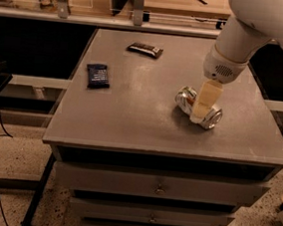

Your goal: Move 7up can near rxbar chocolate

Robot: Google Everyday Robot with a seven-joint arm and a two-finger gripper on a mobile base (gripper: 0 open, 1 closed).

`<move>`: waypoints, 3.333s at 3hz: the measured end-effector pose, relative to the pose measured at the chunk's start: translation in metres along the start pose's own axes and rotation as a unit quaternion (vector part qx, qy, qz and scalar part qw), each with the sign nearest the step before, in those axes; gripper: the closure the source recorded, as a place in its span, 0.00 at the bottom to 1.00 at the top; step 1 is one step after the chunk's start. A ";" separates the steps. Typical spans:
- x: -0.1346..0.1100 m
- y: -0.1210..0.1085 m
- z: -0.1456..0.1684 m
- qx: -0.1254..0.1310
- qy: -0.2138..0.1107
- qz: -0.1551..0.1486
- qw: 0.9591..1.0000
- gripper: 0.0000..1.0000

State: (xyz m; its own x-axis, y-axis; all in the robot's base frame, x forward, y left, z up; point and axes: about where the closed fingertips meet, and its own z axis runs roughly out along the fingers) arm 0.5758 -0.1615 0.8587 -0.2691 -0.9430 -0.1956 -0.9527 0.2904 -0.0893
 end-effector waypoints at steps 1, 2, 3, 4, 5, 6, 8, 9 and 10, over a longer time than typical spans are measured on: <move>0.000 -0.003 0.016 -0.010 0.008 0.008 1.000 0.00; 0.005 -0.002 0.023 -0.016 0.016 0.017 1.000 0.06; 0.009 -0.003 0.028 -0.020 0.022 0.024 0.999 0.18; 0.010 -0.003 0.030 -0.021 0.025 0.028 0.999 0.21; 0.011 -0.003 0.031 -0.022 0.028 0.030 0.999 0.28; 0.009 -0.005 0.027 -0.019 0.029 0.031 0.999 0.41; 0.006 -0.005 0.023 -0.017 0.027 0.029 0.999 0.46; 0.006 -0.005 0.023 -0.017 0.027 0.029 0.999 0.48; 0.006 -0.003 0.020 -0.017 0.025 0.029 0.999 0.57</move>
Offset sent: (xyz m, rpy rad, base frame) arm 0.0016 -0.0069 -0.0300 -0.0317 0.0702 -0.0531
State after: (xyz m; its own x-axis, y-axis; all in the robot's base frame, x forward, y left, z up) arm 0.5802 -0.1645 0.8379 -0.3305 -0.9319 -0.1495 -0.9392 0.3403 -0.0449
